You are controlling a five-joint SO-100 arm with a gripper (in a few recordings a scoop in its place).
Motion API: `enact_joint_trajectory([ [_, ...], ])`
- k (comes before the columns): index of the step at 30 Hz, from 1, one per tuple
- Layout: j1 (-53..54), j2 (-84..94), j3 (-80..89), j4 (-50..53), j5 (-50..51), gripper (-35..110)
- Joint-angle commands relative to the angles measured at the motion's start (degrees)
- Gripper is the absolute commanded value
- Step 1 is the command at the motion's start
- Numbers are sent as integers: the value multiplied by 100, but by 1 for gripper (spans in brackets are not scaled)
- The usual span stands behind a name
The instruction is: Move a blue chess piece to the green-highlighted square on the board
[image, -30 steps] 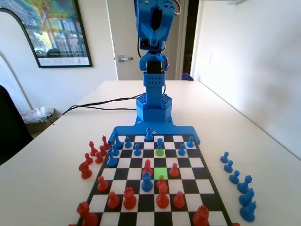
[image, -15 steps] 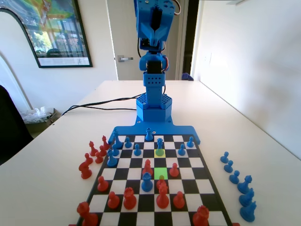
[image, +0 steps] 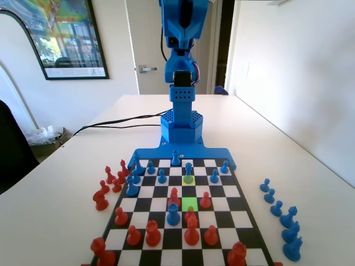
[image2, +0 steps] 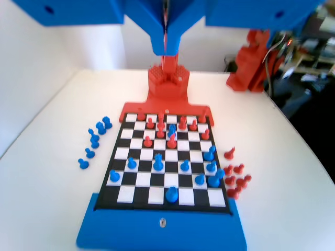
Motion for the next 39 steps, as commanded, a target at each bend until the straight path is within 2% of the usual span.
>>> enact_joint_trajectory([
  [1, -79, -940, -677, 70, 79, 1],
  [11, 0, -2197, -255, -527, 53, 2],
  [19, -114, -2312, 782, -1257, -26, 5],
  [31, -220, -2347, 2426, -3023, -132, 10],
  [39, -176, -2391, 2944, -3621, -334, 10],
])
